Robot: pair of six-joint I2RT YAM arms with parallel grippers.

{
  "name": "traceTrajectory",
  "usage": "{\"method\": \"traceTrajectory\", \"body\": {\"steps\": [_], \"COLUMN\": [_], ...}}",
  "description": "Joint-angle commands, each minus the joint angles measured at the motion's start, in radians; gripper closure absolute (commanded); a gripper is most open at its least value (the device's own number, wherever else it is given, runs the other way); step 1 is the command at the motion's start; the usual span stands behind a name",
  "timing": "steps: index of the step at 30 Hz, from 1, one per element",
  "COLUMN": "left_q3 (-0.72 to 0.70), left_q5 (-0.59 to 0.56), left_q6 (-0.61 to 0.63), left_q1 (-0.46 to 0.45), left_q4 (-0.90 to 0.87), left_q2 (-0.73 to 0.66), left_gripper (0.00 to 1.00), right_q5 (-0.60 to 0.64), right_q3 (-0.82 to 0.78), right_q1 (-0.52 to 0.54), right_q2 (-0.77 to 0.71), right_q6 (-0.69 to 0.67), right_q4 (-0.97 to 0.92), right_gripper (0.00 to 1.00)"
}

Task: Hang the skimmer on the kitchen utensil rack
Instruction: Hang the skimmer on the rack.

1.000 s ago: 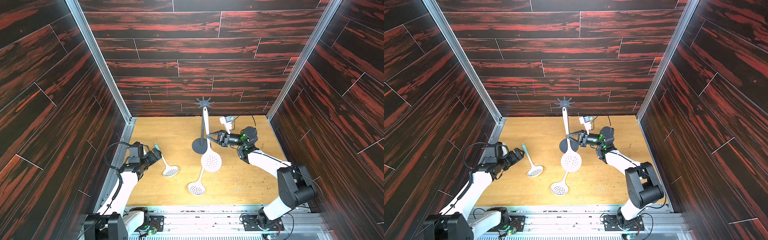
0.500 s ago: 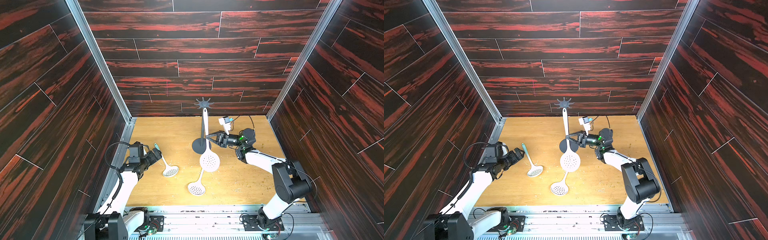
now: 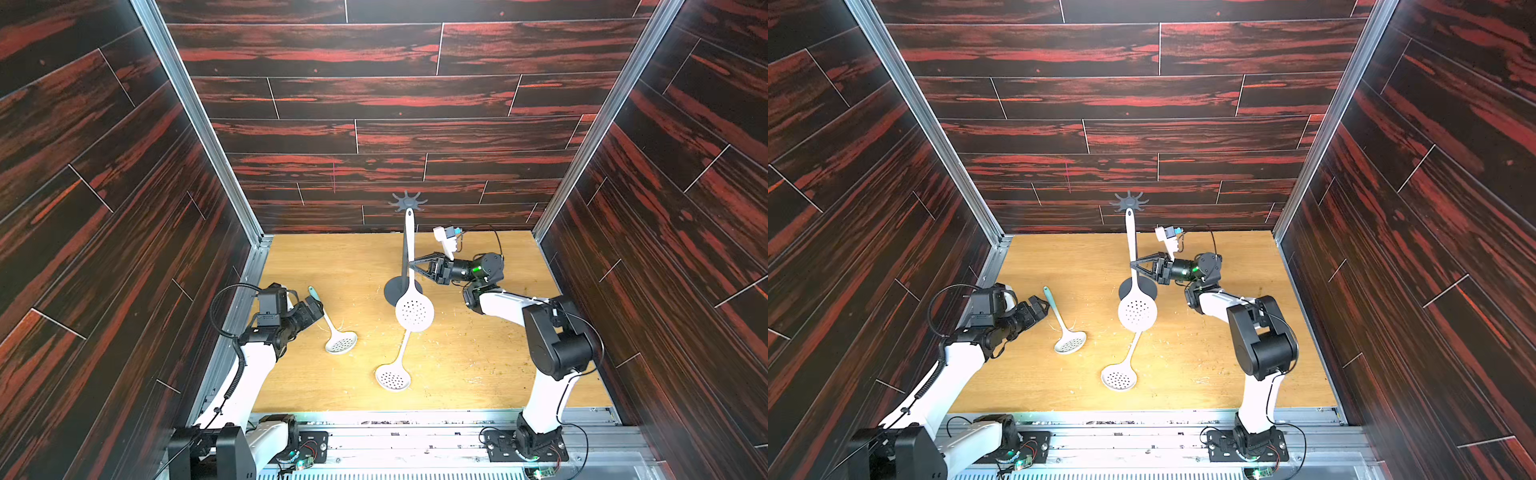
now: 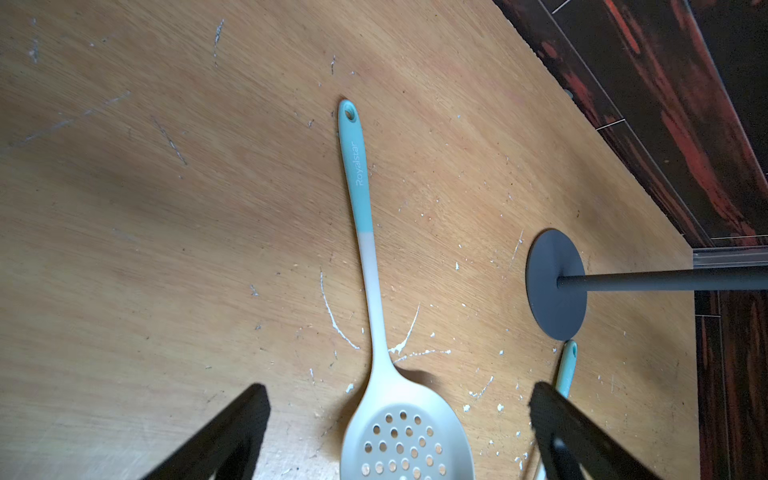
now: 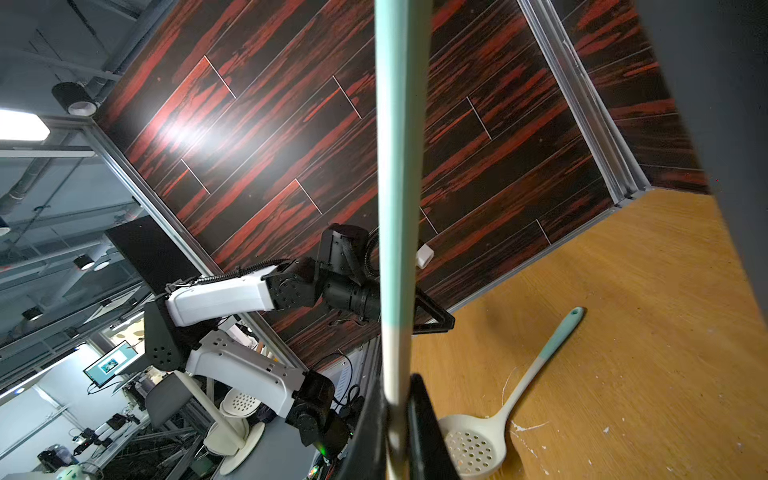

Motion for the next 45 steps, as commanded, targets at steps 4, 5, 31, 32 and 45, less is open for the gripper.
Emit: {"method": "traceTrajectory", "body": {"steps": [4, 5, 31, 32, 45], "left_q3": [-0.017, -0.018, 0.06, 0.075, 0.514], "left_q5": [-0.003, -0.004, -0.046, -0.058, 0.063], "left_q6": [0.02, 0.02, 0.075, 0.08, 0.287], "left_q1": [-0.004, -0.004, -0.077, -0.096, -0.248], "left_q4": [-0.02, -0.019, 0.026, 0.034, 0.212], "left_q2": [-0.031, -0.034, -0.063, -0.052, 0.326], "left_gripper": [0.0, 0.0, 0.0, 0.0, 0.02], "right_q5": [-0.011, -0.012, 0.169, 0.197, 0.398], "right_q3": [0.066, 0.076, -0.229, -0.241, -0.402], "right_q1": [-0.004, -0.005, -0.055, -0.053, -0.052], "right_q2": [0.088, 0.1, -0.211, -0.253, -0.563], "right_q6": [0.068, 0.074, -0.38, -0.436, -0.657], "right_q4": [0.002, 0.006, -0.598, -0.702, -1.17], "right_gripper": [1.0, 1.0, 0.12, 0.11, 0.01]}}
